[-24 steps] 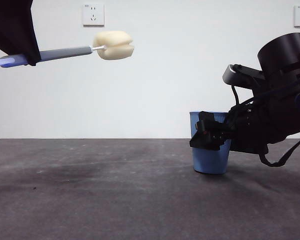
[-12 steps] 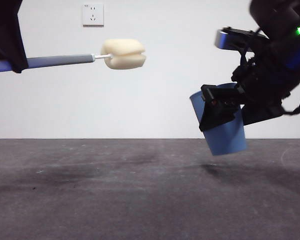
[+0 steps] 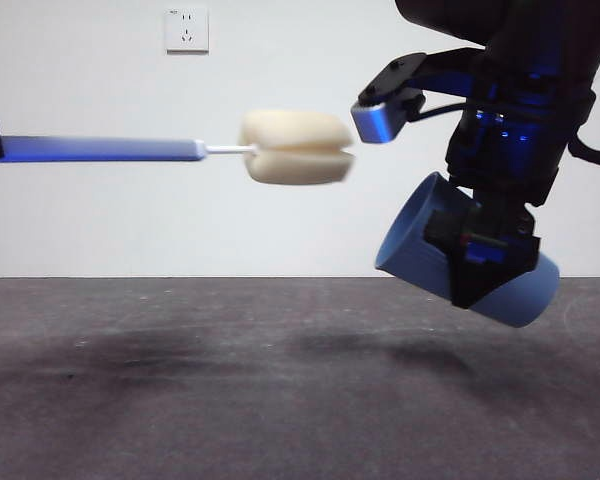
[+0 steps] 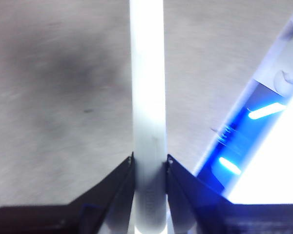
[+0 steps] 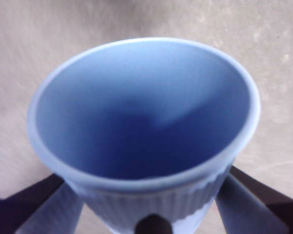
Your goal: Pick up the cup brush,pick up the cup,insert the brush into the cup,clean the cup,put the cup brush back,put the cup back to the fixed position on the table
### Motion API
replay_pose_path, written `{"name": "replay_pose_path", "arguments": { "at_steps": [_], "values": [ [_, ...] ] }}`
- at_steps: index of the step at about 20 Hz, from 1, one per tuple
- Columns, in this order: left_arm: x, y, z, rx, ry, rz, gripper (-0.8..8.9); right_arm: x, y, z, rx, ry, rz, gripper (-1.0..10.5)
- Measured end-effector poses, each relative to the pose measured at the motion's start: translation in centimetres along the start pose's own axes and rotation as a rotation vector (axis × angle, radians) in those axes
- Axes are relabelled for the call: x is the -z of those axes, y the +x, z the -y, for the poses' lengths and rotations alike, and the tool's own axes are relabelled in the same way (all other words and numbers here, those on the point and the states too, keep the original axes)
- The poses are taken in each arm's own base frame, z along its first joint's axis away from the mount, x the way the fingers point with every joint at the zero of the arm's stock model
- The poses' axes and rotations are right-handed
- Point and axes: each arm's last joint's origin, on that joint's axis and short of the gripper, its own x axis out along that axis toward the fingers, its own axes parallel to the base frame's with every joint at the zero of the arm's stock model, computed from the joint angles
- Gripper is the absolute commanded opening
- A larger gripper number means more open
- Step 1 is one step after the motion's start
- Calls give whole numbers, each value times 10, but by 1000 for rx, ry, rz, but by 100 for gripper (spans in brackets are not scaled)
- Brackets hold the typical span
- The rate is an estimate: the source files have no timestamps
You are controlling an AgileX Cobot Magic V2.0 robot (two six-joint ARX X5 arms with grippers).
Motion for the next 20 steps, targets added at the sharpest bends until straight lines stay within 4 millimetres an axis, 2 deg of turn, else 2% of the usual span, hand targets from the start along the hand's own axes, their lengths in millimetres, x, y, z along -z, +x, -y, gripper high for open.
{"name": "replay_pose_path", "arguments": {
  "at_steps": [6,14,20],
  "values": [
    [-10,20,7,53,53,-72,-9,1,-1,2,46,-115,-51,-13],
    [-22,47,5,87,65,-120,-8,-5,-7,-7,65,-319,-52,-13],
    [-34,53,16,121,111,-43,-9,-11,-13,-16,59,-414,-24,-13]
  ]
}}
